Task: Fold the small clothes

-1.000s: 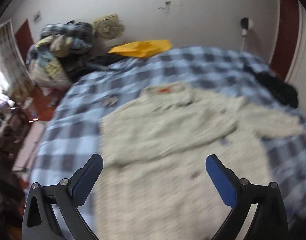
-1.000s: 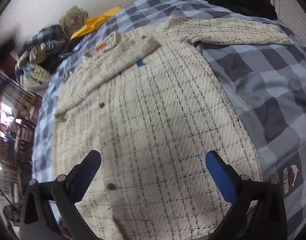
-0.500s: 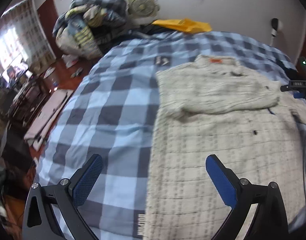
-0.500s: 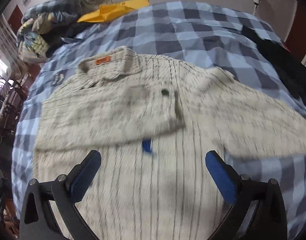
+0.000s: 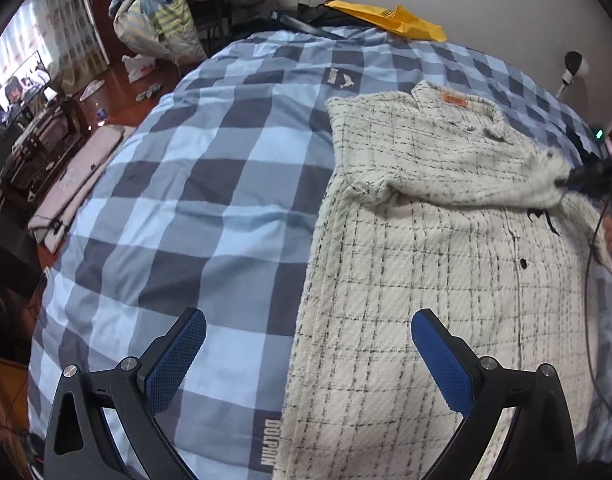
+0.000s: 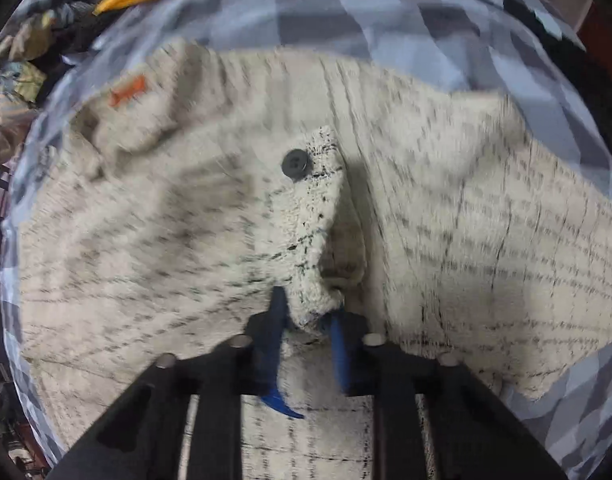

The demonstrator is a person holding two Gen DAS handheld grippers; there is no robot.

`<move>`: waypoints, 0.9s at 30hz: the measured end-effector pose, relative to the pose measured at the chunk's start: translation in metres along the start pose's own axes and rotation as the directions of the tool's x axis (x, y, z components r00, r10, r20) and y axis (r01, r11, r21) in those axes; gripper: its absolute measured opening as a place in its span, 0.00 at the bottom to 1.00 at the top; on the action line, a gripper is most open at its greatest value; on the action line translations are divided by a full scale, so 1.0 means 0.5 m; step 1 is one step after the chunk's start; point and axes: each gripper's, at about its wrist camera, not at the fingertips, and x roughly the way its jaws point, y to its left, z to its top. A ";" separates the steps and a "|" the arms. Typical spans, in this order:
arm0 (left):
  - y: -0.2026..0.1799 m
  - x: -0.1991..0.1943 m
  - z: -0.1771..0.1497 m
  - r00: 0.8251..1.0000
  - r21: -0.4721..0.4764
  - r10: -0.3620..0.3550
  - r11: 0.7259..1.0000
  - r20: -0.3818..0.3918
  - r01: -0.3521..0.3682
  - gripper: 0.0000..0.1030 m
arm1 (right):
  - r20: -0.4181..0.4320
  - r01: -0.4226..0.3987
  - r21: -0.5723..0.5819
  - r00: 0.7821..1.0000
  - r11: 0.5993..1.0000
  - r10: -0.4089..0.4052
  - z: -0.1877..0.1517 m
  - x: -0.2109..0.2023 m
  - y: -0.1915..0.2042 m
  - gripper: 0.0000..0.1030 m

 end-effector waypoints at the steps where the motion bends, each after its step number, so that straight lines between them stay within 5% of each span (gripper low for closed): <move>1: 0.002 0.001 0.001 1.000 -0.001 -0.001 1.000 -0.001 0.001 1.00 | 0.048 -0.009 -0.013 0.999 1.000 0.010 0.008 -0.038 0.015 0.11; 8: 0.005 0.010 0.002 1.000 -0.008 -0.003 1.000 -0.017 0.003 1.00 | 0.300 -0.101 -0.133 0.944 0.986 0.137 0.031 -0.248 0.103 0.11; 12: 0.009 0.022 -0.002 0.999 -0.014 -0.007 1.000 -0.039 0.006 1.00 | 0.372 -0.082 -0.135 0.919 0.987 0.127 0.052 -0.272 0.093 0.11; 16: 0.012 0.025 -0.002 0.999 -0.024 -0.007 1.000 -0.045 0.006 1.00 | 0.291 -0.017 -0.047 0.956 0.999 0.030 0.076 -0.175 0.030 0.11; 21: 0.007 0.029 -0.002 0.999 -0.001 0.000 1.000 -0.048 0.000 1.00 | 0.019 0.057 0.029 0.998 0.998 -0.057 0.047 0.012 -0.033 0.20; 23: 0.009 0.037 -0.004 0.999 0.013 0.014 1.000 -0.044 -0.013 1.00 | -0.039 0.019 0.118 0.999 0.993 -0.014 0.027 0.048 -0.073 0.32; 26: 0.022 0.057 -0.003 0.999 0.000 0.012 1.000 -0.043 -0.012 1.00 | 0.011 0.018 0.228 1.000 0.973 -0.021 0.014 0.018 -0.133 0.63; 27: 0.028 0.067 0.000 0.999 -0.011 -0.004 1.000 -0.047 0.004 1.00 | 0.031 0.046 0.237 0.998 0.970 -0.055 0.014 0.004 -0.142 0.65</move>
